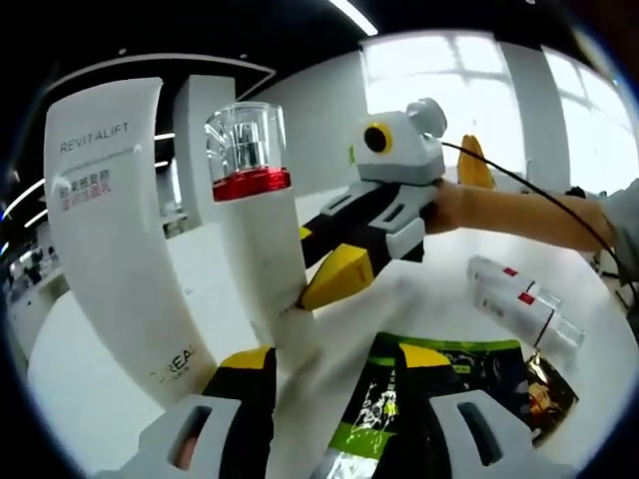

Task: Arrange the skincare products in the storage area until every visible bottle or jar stands upright without overlapping.

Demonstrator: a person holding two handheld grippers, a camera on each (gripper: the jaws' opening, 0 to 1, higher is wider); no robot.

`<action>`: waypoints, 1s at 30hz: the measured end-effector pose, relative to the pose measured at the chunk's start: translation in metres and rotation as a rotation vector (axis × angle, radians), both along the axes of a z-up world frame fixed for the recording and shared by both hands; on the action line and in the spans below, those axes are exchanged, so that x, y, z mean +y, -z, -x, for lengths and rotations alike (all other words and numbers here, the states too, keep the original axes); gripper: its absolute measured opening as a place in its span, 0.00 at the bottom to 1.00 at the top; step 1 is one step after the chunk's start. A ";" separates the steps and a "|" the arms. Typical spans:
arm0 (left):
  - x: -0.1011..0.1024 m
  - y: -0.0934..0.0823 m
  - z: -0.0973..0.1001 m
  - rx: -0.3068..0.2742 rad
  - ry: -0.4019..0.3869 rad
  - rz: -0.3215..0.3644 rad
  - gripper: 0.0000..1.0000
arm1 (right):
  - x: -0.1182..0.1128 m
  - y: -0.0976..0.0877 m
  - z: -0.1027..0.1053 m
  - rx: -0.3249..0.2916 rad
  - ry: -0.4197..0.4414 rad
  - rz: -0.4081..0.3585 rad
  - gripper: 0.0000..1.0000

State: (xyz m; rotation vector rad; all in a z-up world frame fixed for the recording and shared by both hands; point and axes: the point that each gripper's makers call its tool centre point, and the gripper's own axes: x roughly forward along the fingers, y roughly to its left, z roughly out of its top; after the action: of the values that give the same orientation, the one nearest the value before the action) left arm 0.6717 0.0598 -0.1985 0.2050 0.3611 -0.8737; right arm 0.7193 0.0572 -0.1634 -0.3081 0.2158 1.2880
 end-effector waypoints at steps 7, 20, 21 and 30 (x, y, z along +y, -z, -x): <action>-0.002 0.001 0.002 0.006 0.011 -0.003 0.49 | -0.001 -0.001 0.000 -0.017 0.004 0.026 0.24; 0.009 -0.017 0.022 0.019 0.047 0.018 0.50 | -0.042 -0.032 0.035 -0.128 0.030 -0.056 0.51; 0.010 -0.020 0.023 0.022 0.049 0.020 0.50 | -0.047 -0.036 0.043 -0.136 0.030 -0.080 0.52; 0.005 -0.044 0.043 -0.027 0.091 0.013 0.57 | -0.070 -0.052 0.104 -0.220 -0.058 -0.069 0.58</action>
State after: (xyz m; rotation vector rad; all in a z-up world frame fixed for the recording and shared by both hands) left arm 0.6288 0.0643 -0.1546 0.2218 0.3226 -0.9615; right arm 0.6152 -0.0129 -0.1114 -0.3965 -0.0247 1.3050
